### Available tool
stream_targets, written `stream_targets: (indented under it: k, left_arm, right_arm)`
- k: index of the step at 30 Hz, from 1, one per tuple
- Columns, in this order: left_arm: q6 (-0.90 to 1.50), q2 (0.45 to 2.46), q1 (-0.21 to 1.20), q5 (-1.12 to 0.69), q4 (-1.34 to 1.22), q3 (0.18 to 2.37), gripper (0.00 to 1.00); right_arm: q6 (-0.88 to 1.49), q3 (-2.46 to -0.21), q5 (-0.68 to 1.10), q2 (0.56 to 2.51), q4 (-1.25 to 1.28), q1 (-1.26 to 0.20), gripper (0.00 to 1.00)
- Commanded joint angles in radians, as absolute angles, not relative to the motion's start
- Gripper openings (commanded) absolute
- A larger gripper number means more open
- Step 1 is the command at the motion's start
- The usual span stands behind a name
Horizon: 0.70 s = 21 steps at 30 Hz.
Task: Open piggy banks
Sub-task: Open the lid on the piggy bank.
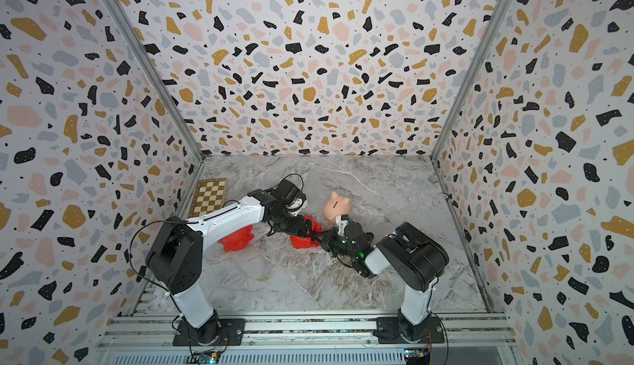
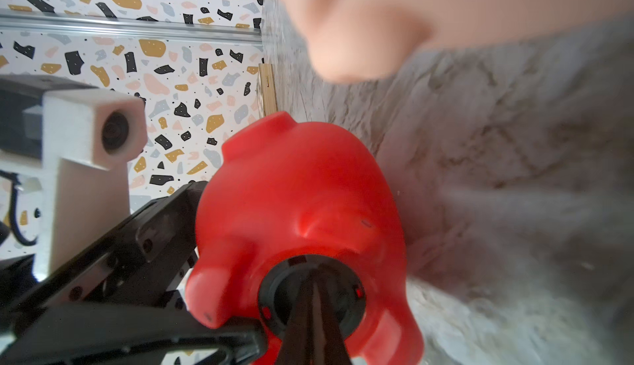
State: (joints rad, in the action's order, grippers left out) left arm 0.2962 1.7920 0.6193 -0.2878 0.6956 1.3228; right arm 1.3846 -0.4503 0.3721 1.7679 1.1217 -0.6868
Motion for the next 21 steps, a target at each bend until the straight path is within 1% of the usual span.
stream_targets:
  k: [1, 5, 8, 21]
  left_arm:
    - [0.273, 1.850, 0.632, -0.373, 0.772, 1.331, 0.91]
    - [0.275, 1.854, 0.630, -0.368, 0.779, 1.358, 0.91]
    - [0.271, 1.859, 0.630, -0.355, 0.790, 1.373, 0.91]
    - [0.261, 1.897, 0.628, -0.306, 0.820, 1.379, 0.91]
  right_arm:
    - [1.202, -0.486, 0.346, 1.746, 1.068, -0.705, 0.00]
    - [1.176, -0.490, 0.348, 1.755, 1.055, -0.711, 0.00]
    - [1.207, -0.465, 0.357, 1.764, 1.079, -0.702, 0.00]
    - [1.254, -0.367, 0.465, 1.701, 1.082, -0.573, 0.00]
